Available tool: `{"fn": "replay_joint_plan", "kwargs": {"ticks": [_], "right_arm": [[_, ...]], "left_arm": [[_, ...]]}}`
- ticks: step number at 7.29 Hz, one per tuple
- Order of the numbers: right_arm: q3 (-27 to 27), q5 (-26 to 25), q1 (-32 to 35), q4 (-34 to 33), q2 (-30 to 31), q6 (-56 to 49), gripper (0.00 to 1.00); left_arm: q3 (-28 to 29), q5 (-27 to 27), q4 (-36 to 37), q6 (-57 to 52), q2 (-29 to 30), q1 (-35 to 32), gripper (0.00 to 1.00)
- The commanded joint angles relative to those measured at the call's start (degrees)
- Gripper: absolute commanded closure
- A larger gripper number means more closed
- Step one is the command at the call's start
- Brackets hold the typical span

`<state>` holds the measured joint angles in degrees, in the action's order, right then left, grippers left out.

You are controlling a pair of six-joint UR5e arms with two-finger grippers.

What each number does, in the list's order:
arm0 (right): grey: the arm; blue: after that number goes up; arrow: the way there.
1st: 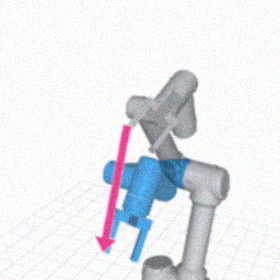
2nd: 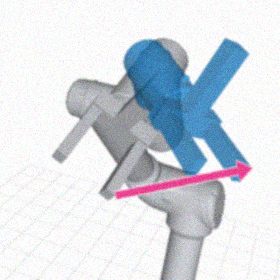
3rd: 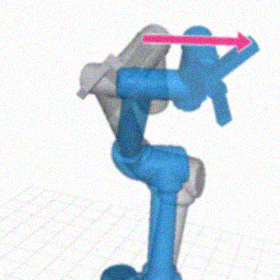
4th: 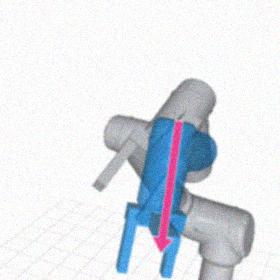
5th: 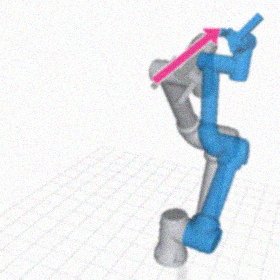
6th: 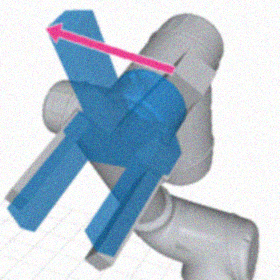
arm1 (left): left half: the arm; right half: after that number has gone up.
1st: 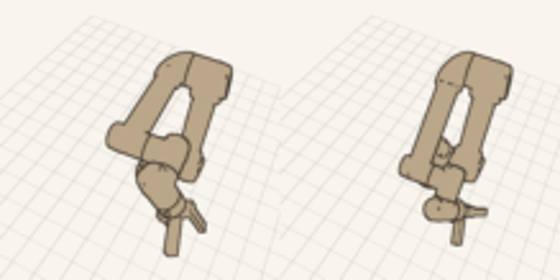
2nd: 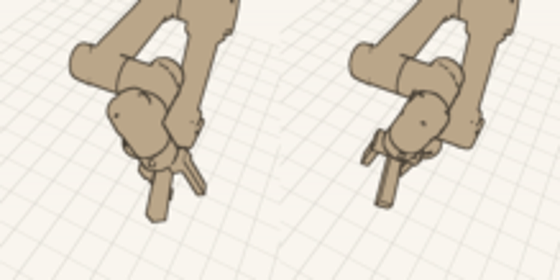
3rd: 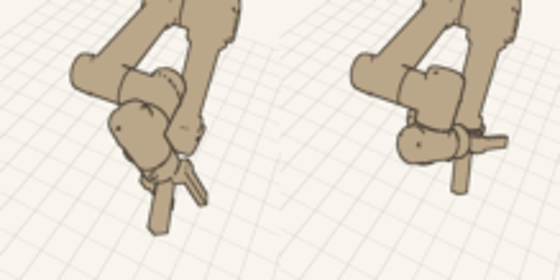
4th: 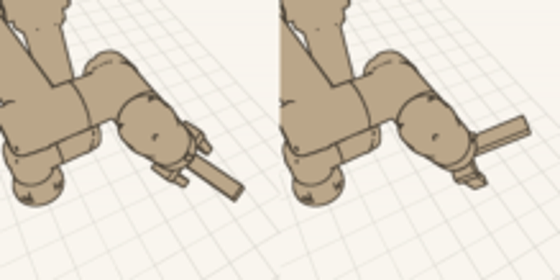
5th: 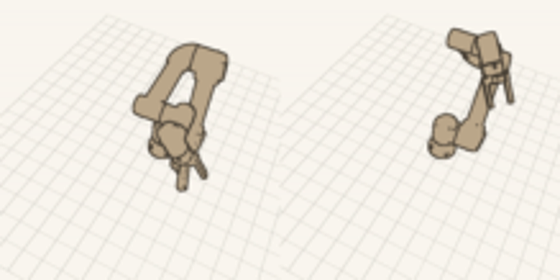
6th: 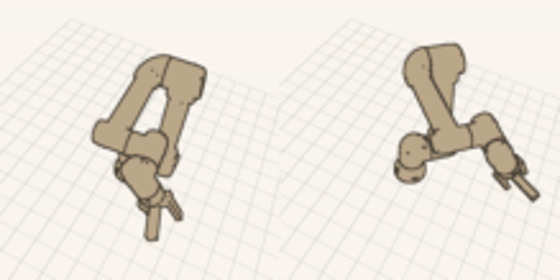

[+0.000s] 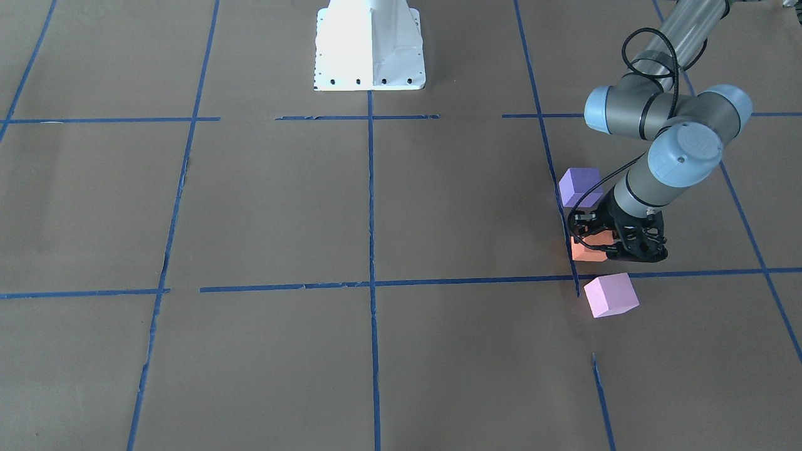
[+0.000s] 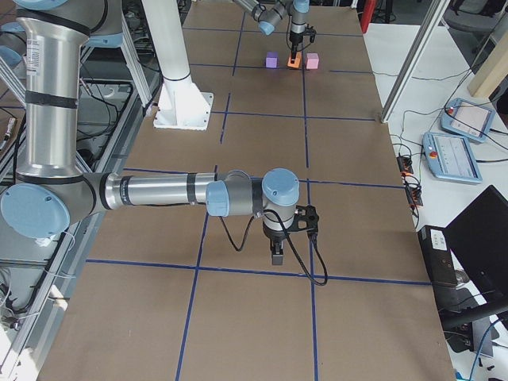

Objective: Arrange blocks in a line
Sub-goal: 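Carry the orange cube to the gap between pink and purple cubes, then release the orange cube and withdraw the left arm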

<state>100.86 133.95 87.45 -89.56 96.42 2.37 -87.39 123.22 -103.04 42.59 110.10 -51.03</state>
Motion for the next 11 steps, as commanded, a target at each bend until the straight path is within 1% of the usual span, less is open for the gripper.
{"fn": "replay_joint_plan", "kwargs": {"ticks": [1, 3, 4, 5, 6, 7, 8, 10, 11], "right_arm": [[0.0, 0.0, 0.0, 0.0, 0.0, 0.0, 0.0], [0.0, 0.0, 0.0, 0.0, 0.0, 0.0, 0.0], [0.0, 0.0, 0.0, 0.0, 0.0, 0.0, 0.0], [0.0, 0.0, 0.0, 0.0, 0.0, 0.0, 0.0], [0.0, 0.0, 0.0, 0.0, 0.0, 0.0, 0.0], [0.0, 0.0, 0.0, 0.0, 0.0, 0.0, 0.0], [0.0, 0.0, 0.0, 0.0, 0.0, 0.0, 0.0], [0.0, 0.0, 0.0, 0.0, 0.0, 0.0, 0.0], [0.0, 0.0, 0.0, 0.0, 0.0, 0.0, 0.0]], "left_arm": [[0.6, 0.0, 0.0, 0.5, 0.0, 0.1, 0.0], [-0.5, 0.0, 0.7, 0.9, 0.1, -0.8, 0.0], [-1.7, 0.0, 0.9, 0.7, 0.0, -3.4, 0.0], [-4.6, 0.0, 2.6, -0.7, -0.7, -6.8, 0.0], [-8.6, 0.0, 12.1, -8.5, -0.5, -10.3, 0.0], [-11.0, 0.1, 19.0, -19.1, -0.5, -15.4, 0.0], [-10.4, 0.1, 21.3, -28.5, -1.4, -21.4, 0.0], [-8.2, 3.8, 20.6, -49.3, -8.3, -29.1, 0.0], [-7.7, 4.0, 20.3, -56.7, -11.8, -32.0, 0.0]]}}
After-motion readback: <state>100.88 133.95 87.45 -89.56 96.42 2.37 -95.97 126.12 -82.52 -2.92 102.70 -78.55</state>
